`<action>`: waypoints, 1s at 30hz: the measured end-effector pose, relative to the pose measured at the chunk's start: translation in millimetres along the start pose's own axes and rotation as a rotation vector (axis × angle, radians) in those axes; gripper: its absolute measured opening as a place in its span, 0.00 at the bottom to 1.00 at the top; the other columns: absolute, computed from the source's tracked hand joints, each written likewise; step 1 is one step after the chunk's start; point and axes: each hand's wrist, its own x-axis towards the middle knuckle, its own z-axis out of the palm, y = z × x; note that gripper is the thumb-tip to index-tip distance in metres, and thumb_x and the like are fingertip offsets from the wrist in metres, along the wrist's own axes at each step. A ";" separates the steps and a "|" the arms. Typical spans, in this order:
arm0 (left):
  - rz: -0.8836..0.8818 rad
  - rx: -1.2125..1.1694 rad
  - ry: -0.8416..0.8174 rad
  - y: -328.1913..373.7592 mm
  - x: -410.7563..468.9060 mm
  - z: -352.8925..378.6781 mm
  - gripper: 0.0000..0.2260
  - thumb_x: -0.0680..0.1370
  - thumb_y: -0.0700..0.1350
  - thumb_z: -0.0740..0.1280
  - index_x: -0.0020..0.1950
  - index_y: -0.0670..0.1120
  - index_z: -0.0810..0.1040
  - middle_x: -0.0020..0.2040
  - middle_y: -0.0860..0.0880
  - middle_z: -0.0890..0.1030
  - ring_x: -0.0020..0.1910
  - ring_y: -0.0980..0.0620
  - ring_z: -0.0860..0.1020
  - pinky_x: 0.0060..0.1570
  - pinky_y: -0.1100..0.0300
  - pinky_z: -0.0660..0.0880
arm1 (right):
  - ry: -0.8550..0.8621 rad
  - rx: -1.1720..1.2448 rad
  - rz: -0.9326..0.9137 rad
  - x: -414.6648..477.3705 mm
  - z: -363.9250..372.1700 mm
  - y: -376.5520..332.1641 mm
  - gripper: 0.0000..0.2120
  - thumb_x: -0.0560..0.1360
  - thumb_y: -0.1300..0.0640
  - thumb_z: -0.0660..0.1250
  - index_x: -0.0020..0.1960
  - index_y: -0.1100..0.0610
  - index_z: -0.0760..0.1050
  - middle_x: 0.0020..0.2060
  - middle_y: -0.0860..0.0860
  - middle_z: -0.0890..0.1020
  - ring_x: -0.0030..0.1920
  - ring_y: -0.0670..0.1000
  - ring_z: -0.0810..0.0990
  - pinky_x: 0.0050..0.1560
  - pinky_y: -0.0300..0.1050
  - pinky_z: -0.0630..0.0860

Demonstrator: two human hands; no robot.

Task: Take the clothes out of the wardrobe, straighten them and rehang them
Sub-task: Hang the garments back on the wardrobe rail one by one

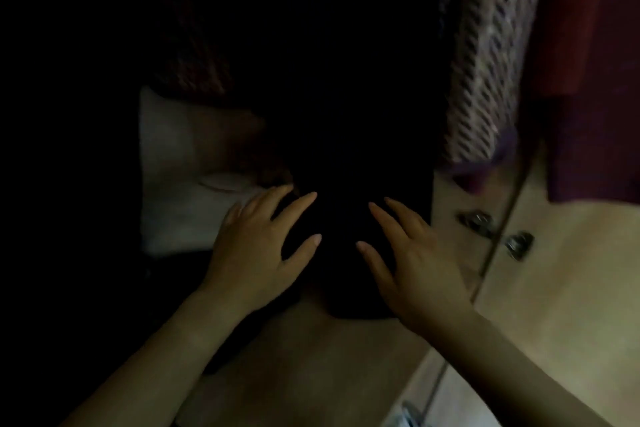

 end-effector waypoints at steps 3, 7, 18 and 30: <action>0.016 -0.139 -0.078 32.6 -38.0 50.1 0.26 0.76 0.63 0.52 0.70 0.54 0.70 0.68 0.50 0.71 0.67 0.48 0.69 0.65 0.47 0.67 | -0.086 -0.003 0.129 -76.5 1.9 20.6 0.28 0.77 0.39 0.51 0.70 0.54 0.67 0.66 0.53 0.72 0.64 0.55 0.72 0.56 0.49 0.74; 0.097 -0.287 -0.223 92.3 -87.2 103.3 0.24 0.75 0.60 0.56 0.66 0.50 0.75 0.64 0.48 0.75 0.60 0.47 0.74 0.59 0.52 0.71 | -0.161 -0.071 0.360 -177.5 -13.0 42.7 0.26 0.78 0.40 0.52 0.67 0.55 0.69 0.63 0.54 0.75 0.62 0.57 0.74 0.57 0.51 0.75; 0.491 -0.423 -0.736 252.4 -170.7 173.5 0.27 0.73 0.64 0.53 0.64 0.51 0.75 0.62 0.50 0.76 0.61 0.47 0.74 0.60 0.48 0.71 | -0.118 -0.187 1.003 -394.3 -106.7 72.8 0.26 0.77 0.41 0.54 0.63 0.58 0.73 0.60 0.55 0.77 0.60 0.58 0.74 0.59 0.55 0.72; 0.978 -0.700 -0.808 598.4 -250.2 203.8 0.22 0.75 0.59 0.58 0.63 0.48 0.75 0.57 0.49 0.78 0.56 0.48 0.76 0.55 0.53 0.74 | 0.124 -0.361 1.367 -585.9 -301.3 164.6 0.28 0.76 0.40 0.52 0.65 0.59 0.72 0.62 0.56 0.75 0.63 0.58 0.72 0.62 0.54 0.71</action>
